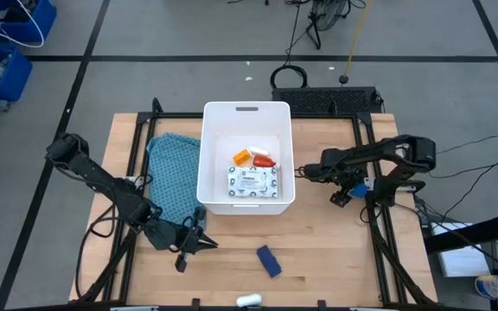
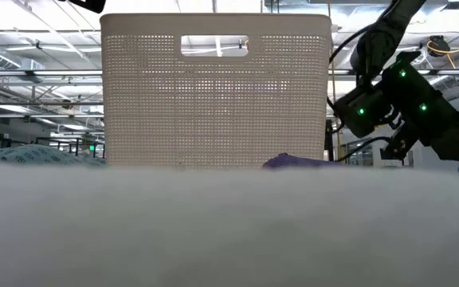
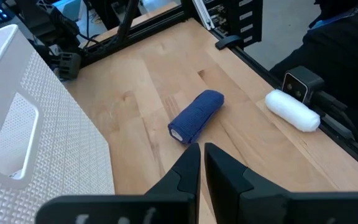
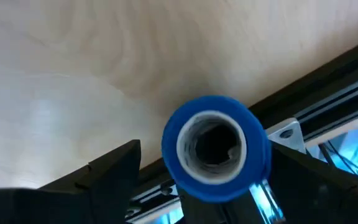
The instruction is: Pick & place medical supplies in basket/bin
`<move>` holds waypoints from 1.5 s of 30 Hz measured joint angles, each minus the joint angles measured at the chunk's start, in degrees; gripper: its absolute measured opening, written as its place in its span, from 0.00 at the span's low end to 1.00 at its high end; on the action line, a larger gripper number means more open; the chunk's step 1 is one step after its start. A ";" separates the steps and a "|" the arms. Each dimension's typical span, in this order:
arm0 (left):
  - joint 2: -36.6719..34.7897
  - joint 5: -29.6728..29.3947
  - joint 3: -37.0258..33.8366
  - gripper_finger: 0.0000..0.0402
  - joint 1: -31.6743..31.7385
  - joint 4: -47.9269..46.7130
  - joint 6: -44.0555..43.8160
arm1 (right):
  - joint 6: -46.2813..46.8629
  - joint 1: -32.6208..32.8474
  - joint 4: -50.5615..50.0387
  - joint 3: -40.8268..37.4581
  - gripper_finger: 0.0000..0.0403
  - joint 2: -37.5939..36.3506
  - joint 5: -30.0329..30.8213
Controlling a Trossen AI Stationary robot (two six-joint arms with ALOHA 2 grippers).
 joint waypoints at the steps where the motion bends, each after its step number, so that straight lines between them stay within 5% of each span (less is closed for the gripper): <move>1: 0.00 0.00 0.00 0.06 -0.02 0.00 0.02 | -0.04 0.00 -0.09 0.00 0.79 0.75 -0.02; 8: 0.00 0.02 0.00 0.06 -0.01 -0.16 0.10 | -1.77 0.02 -0.10 -0.02 0.75 4.71 -0.10; 21: 0.00 0.00 0.00 0.06 -0.02 -0.42 -0.14 | -2.57 0.04 -1.88 -0.09 0.40 3.22 1.11; 33: 0.00 0.00 0.00 0.06 0.00 -0.02 -0.09 | 0.78 0.04 -7.28 3.28 0.42 -5.36 2.82; 45: 0.00 -0.02 0.00 0.06 0.00 0.17 -0.35 | 4.58 -0.97 -15.14 13.34 0.42 -10.40 11.78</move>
